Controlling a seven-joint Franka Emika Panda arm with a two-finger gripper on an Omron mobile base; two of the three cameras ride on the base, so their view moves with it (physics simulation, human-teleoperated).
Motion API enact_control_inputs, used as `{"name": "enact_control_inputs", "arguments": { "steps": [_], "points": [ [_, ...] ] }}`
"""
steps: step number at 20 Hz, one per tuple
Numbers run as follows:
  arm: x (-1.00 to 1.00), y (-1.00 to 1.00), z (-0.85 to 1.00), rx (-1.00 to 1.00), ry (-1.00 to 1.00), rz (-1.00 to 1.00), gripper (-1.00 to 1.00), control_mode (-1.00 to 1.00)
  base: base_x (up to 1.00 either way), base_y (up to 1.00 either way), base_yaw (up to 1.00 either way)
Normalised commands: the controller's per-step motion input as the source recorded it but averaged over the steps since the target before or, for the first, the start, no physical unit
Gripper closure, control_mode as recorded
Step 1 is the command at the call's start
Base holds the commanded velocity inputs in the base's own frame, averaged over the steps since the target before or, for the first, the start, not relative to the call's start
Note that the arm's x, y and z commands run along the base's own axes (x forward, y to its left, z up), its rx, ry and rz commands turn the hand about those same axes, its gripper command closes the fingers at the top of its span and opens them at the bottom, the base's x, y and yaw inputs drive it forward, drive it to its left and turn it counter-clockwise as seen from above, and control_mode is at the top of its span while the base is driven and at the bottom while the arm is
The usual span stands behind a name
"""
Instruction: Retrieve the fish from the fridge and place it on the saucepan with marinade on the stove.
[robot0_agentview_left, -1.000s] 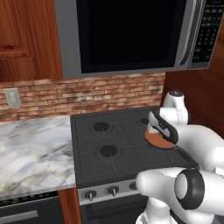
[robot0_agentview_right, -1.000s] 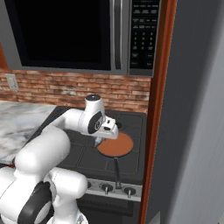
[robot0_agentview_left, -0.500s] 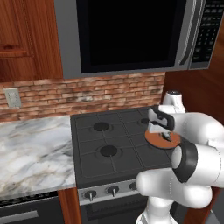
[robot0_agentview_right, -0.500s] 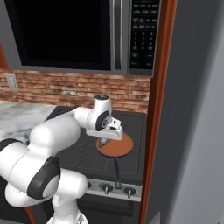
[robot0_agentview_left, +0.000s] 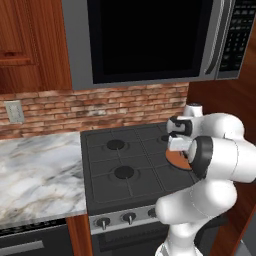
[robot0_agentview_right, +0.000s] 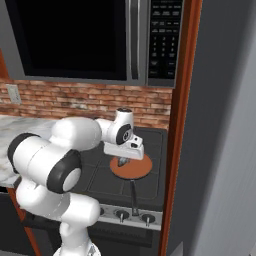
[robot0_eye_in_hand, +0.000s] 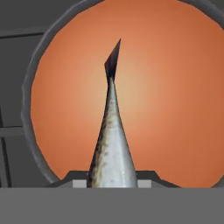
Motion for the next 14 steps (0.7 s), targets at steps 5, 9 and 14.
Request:
{"name": "enact_control_inputs", "arguments": {
  "steps": [5,9,14],
  "points": [
    [0.31,-0.14,-0.25,0.00,0.00,0.00,1.00,-1.00,0.00,0.00,0.00],
    [0.14,-0.19,-0.16,0.00,0.00,0.00,1.00,-1.00,0.00,0.00,0.00],
    [0.01,-0.11,-0.17,0.00,0.00,0.00,1.00,-1.00,0.00,0.00,0.00]
  ]
}}
